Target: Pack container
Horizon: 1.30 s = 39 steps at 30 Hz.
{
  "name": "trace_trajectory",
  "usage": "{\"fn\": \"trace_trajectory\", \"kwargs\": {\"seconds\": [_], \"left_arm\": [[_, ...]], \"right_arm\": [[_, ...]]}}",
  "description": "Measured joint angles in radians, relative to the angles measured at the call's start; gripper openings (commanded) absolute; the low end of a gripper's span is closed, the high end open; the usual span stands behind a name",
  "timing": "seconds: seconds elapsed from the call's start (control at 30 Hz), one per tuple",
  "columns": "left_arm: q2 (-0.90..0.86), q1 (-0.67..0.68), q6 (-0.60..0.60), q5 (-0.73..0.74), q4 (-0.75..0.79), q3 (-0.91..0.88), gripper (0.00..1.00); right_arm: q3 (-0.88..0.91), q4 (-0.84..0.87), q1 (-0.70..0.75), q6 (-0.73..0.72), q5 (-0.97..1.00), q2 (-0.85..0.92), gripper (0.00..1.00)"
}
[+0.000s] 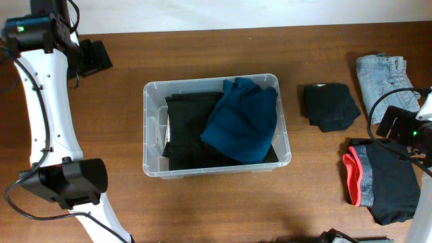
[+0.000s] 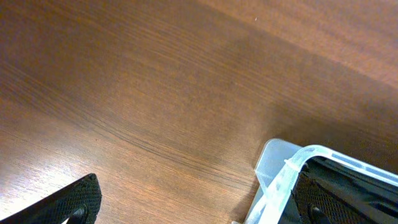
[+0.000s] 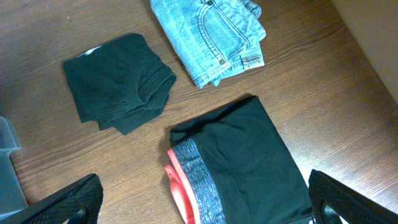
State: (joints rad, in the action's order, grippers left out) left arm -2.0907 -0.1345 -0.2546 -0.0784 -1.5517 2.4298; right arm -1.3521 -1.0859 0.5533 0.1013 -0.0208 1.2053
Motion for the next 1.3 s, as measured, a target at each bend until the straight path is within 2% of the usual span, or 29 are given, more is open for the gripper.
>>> {"fn": "trace_trajectory", "kwargs": {"seconds": [0.27,0.63,0.8,1.0,1.17,1.3], "left_arm": [[0.0,0.0,0.0,0.0,0.004,-0.053,0.99],[0.0,0.0,0.0,0.0,0.004,-0.053,0.99],[0.0,0.0,0.0,0.0,0.004,-0.053,0.99],[0.0,0.0,0.0,0.0,0.004,-0.053,0.99],[0.0,0.0,0.0,0.0,0.004,-0.053,0.99],[0.0,0.0,0.0,0.0,0.004,-0.053,1.0]], "right_arm": [[0.0,0.016,0.0,-0.001,-0.027,0.0,0.98],[0.0,0.053,0.0,-0.001,-0.362,0.0,0.98],[0.0,0.177,0.0,-0.035,-0.421,0.026,0.98],[-0.002,0.249,0.0,-0.098,-0.402,0.135,0.98],[-0.003,0.258,0.007,-0.258,-0.257,0.258,0.98],[-0.003,0.295,0.044,-0.357,-0.214,0.32,0.98]]}}
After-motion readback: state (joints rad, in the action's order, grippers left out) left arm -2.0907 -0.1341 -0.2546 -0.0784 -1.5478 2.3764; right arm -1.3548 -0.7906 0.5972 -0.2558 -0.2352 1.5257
